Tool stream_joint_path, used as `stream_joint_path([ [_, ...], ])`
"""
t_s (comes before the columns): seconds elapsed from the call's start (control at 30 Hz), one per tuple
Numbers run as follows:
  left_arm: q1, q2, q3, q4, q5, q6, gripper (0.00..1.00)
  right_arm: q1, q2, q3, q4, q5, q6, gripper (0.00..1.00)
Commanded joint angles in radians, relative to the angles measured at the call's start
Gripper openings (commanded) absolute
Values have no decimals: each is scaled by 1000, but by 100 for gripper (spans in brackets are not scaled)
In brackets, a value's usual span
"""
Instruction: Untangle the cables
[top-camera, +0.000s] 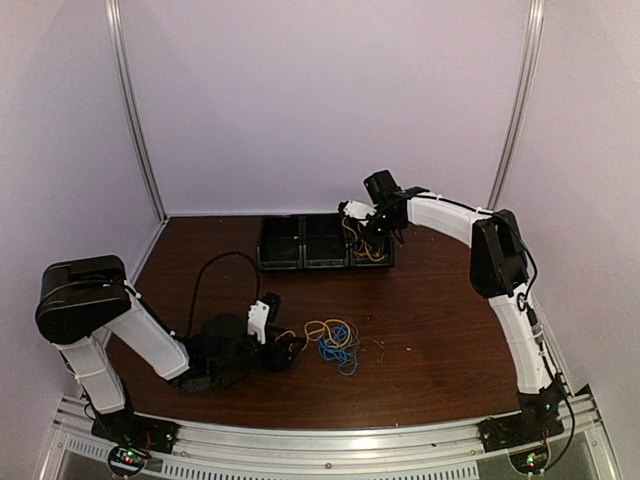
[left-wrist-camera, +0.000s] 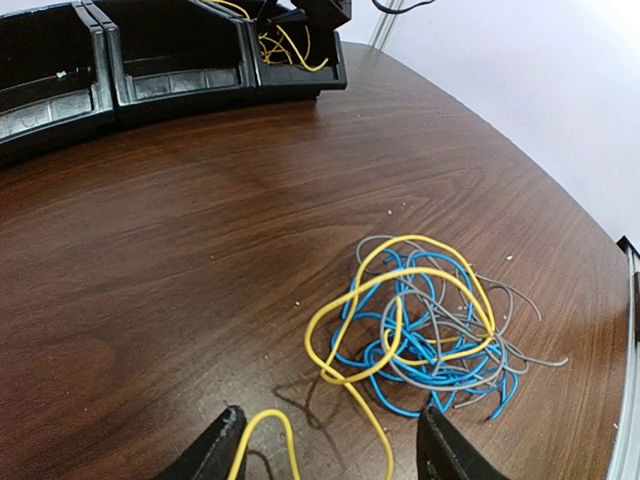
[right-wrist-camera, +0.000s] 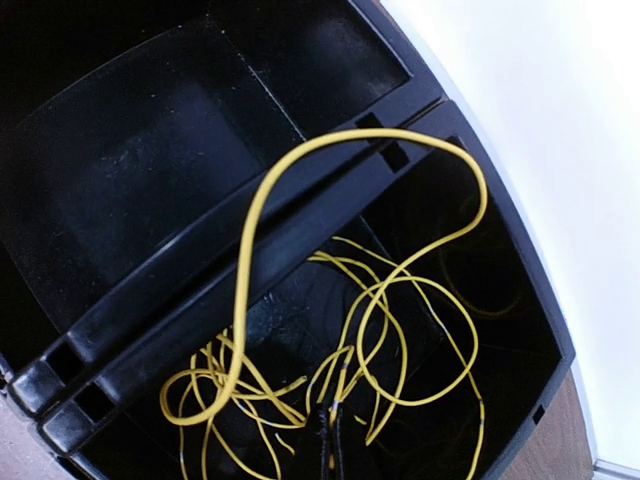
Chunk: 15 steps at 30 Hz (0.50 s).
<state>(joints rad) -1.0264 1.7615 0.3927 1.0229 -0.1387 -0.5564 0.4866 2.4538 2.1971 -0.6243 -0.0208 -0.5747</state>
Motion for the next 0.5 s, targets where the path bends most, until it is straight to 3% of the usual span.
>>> stream_joint_path([
  [0.0, 3, -1, 2, 41, -6, 4, 59, 6, 16, -13, -13, -54, 21, 0],
  [0.07, 3, -5, -3, 44, -9, 4, 59, 6, 18, -5, -27, -55, 32, 0],
  [0.23, 3, -5, -5, 46, -10, 3, 59, 5, -57, -25, -31, -61, 78, 24],
  [0.47, 4, -11, 1, 40, -7, 9, 59, 5, -200, -120, -29, -98, 126, 41],
])
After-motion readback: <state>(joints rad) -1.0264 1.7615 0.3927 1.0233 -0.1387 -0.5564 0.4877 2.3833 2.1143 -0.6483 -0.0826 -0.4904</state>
